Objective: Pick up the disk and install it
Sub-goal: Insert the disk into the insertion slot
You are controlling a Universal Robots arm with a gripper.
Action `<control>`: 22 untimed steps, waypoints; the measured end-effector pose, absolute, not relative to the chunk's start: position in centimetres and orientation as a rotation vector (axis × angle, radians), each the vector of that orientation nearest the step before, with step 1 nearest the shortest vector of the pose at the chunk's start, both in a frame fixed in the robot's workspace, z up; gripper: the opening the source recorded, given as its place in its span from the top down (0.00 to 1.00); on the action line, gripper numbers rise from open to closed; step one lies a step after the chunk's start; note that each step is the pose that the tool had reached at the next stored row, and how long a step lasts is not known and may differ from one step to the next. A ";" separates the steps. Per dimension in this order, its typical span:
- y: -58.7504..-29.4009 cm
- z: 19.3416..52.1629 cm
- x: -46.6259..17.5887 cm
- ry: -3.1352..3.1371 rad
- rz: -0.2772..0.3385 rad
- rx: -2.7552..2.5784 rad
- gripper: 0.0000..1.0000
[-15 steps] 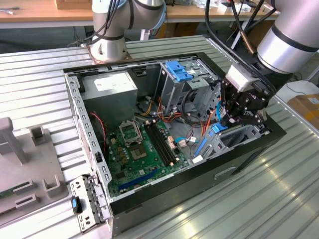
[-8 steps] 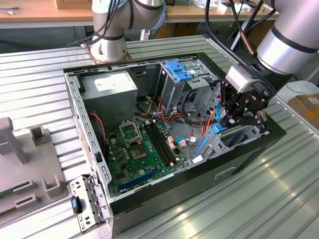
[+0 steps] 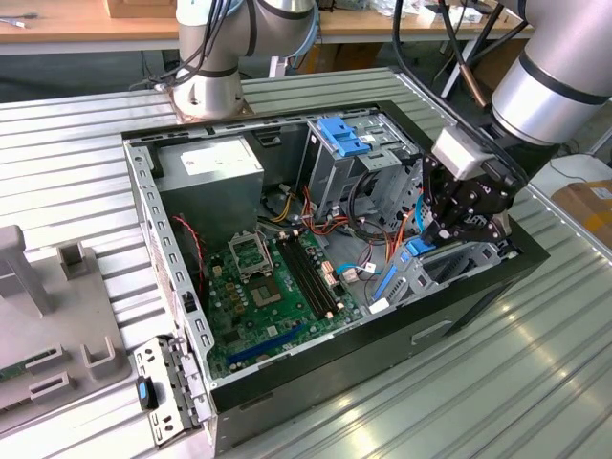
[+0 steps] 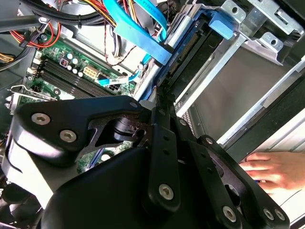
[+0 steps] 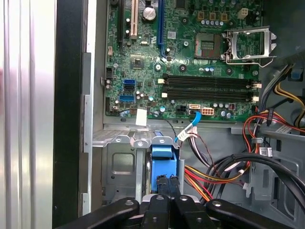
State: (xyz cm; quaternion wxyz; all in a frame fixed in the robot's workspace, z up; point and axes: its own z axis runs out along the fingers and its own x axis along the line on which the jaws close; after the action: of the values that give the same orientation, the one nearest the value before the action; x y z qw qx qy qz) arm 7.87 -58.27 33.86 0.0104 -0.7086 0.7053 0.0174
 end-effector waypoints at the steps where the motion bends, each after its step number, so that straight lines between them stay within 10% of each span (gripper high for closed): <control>1: -58.3 33.9 7.9 2.201 0.054 -2.212 0.89; 22: -58.3 37.4 7.9 2.201 0.054 -2.211 0.89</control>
State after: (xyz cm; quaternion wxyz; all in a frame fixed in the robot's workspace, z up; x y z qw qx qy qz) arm 7.87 -58.27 37.44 0.0106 -0.7086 0.7053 0.0173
